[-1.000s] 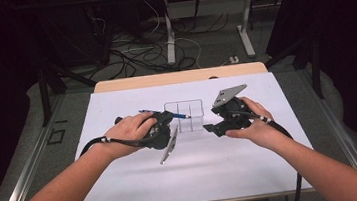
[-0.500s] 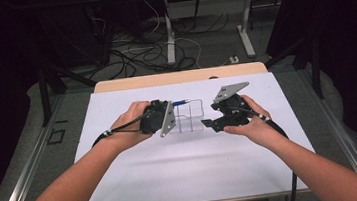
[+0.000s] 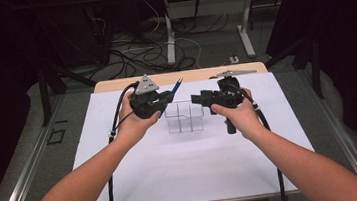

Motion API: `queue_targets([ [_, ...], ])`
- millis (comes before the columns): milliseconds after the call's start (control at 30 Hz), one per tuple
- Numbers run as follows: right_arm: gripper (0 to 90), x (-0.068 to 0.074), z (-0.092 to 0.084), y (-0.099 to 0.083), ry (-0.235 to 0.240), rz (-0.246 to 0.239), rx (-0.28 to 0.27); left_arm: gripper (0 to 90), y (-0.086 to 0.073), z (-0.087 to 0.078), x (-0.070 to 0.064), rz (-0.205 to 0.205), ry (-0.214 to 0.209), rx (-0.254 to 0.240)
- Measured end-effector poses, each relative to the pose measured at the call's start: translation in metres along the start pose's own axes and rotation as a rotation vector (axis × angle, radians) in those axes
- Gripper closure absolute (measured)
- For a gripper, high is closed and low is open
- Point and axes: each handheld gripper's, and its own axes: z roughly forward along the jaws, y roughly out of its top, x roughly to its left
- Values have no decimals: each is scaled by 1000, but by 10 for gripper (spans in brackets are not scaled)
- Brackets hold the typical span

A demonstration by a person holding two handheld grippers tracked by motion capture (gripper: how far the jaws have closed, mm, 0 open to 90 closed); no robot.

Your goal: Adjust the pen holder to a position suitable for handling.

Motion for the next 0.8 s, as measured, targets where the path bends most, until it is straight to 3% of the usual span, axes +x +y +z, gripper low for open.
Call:
queue_targets([
  [100,557,-1,9,6,25,148,-57,798,0,1,1,-23,-8,-13],
  [267,580,2,23,11,69,279,-108,798,-1,4,1,-51,-20,-26],
  [500,596,8,38,12,138,327,-127,798,-2,4,3,-52,-9,-11],
  [600,651,12,43,13,145,318,-131,798,-2,5,2,-40,-15,-3],
  [700,795,14,46,14,150,328,-134,798,-2,6,2,-34,-12,-2],
  [800,802,13,48,16,153,319,-130,796,-3,6,3,-38,-3,-13],
])
